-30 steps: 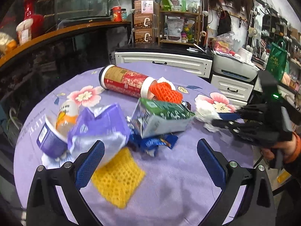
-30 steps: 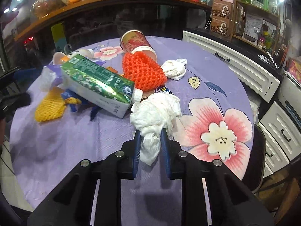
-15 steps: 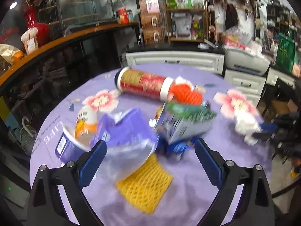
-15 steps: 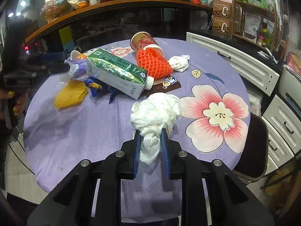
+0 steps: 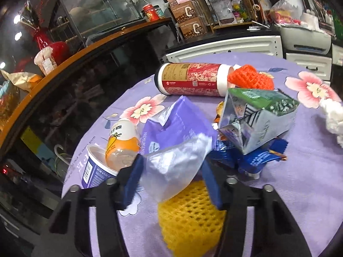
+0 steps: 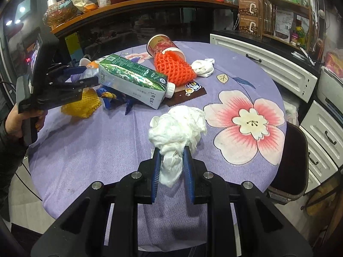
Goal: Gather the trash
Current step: 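Grasp the purple plastic bag with the left tool while the right tool holds the tissue, then carry both items to the black bin while the right tool releases the tissue inside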
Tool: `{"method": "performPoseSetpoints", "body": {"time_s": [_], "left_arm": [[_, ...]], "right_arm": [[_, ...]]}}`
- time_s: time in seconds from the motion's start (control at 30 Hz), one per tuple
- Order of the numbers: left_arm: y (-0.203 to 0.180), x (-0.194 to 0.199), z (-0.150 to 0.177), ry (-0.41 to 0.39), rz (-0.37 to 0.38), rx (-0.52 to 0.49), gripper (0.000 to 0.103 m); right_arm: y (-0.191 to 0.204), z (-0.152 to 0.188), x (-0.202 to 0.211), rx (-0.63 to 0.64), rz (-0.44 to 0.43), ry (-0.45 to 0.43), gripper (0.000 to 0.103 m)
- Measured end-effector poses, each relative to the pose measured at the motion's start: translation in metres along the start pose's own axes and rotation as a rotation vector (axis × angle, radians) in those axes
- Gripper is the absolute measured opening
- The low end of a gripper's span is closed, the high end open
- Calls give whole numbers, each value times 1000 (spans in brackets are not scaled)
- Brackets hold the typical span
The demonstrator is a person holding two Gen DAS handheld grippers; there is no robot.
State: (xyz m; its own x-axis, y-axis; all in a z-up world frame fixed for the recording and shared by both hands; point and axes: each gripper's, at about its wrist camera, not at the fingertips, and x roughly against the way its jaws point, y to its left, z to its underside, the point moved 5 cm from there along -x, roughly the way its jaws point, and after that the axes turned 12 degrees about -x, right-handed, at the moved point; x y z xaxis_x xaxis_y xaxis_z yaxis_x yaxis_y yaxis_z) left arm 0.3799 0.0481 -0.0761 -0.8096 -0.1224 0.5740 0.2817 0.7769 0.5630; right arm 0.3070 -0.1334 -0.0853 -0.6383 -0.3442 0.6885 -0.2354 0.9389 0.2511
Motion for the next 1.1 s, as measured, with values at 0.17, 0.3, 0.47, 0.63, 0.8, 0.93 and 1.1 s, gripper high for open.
{"method": "performPoseSetpoints", "body": {"time_s": [0.17,0.3,0.47,0.63,0.8,0.93,1.1], "left_arm": [[13,13,0,-50,-17,68,11],[32,27,2,-96,22,189,9],[47,42,5,-143,7,273,6],[60,60,10,-187,43,387,5],[73,86,8,-244,73,484,4],[76,109,-8,-299,67,497,3],[79,130,-38,-373,109,526,3]], "right_arm": [[1,1,1,-2,-4,-3,22],[4,1,3,4,-11,-11,22],[3,3,4,1,-16,-18,22],[3,5,5,-1,-25,-20,22],[0,3,10,-1,-40,-38,22],[-3,0,16,-1,-47,-53,22],[-11,-6,24,-10,-50,-75,22]]}}
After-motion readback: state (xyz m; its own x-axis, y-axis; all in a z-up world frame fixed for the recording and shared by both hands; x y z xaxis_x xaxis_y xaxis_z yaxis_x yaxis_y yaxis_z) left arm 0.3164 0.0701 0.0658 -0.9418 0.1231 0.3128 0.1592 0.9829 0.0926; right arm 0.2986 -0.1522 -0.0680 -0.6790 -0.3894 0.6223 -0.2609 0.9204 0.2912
